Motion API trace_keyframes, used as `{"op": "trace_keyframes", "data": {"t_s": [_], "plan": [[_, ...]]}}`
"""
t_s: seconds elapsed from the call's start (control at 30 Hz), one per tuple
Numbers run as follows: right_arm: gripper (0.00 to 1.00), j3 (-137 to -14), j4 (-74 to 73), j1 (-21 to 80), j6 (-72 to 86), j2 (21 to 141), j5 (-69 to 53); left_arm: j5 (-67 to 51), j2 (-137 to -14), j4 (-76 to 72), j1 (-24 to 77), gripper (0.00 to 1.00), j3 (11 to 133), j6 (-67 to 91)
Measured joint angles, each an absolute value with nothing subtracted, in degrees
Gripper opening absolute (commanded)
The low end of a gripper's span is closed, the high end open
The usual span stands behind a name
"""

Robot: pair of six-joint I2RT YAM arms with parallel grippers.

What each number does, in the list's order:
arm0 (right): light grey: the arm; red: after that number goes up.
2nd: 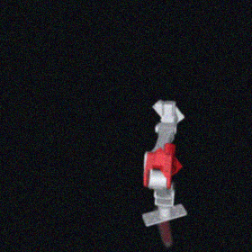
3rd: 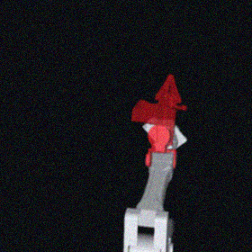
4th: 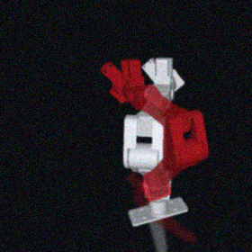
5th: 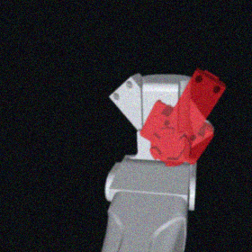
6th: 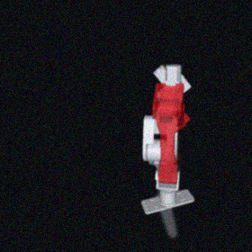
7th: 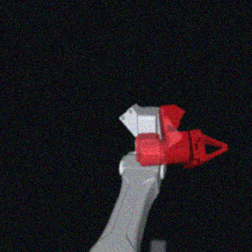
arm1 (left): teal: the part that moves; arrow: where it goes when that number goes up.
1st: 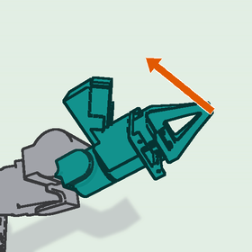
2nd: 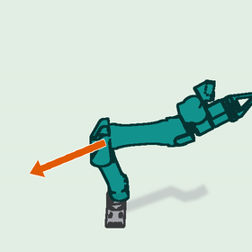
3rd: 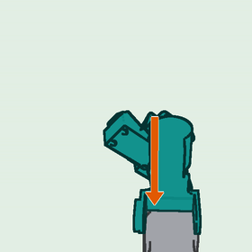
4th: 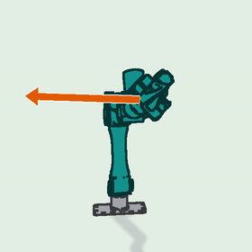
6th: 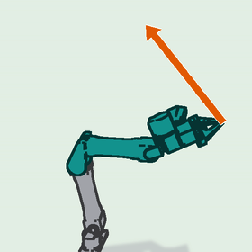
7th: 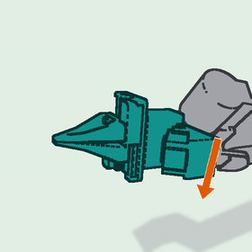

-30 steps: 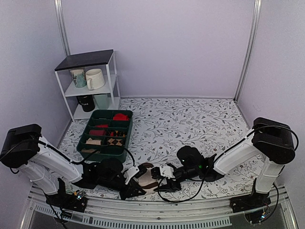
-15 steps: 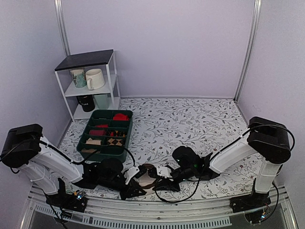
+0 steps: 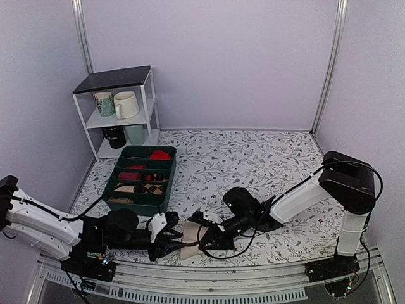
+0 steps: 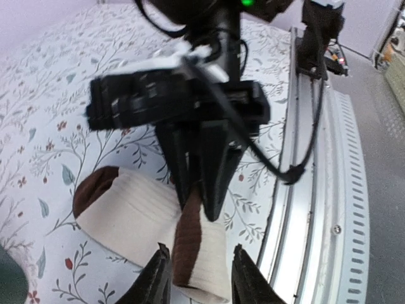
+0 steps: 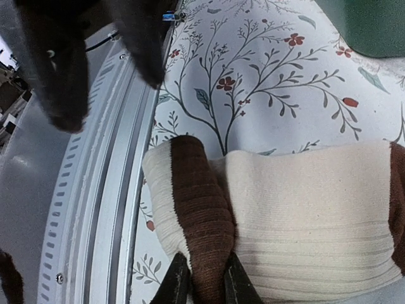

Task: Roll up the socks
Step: Roll the sock at the center of the board.

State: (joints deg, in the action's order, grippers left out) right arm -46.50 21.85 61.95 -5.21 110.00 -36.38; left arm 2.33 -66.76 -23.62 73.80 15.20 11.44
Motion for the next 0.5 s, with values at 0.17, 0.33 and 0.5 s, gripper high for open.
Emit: {"op": "trace_keyframes", "data": {"t_s": [0.17,0.33,0.5], "plan": [[0.11,-48.82,19.16,60.23,-0.19,111.96,-41.01,3.57,-63.13,-26.30,76.75,0.35,12.97,4.01],[0.11,-50.98,16.12,59.05,3.92,113.62,-44.58,4.95,-65.47,-27.20,79.20,0.36,12.49,0.51],[0.11,-52.58,13.41,58.70,5.26,114.28,-45.84,6.81,-72.84,-27.83,80.29,0.38,13.76,-1.93]]}}
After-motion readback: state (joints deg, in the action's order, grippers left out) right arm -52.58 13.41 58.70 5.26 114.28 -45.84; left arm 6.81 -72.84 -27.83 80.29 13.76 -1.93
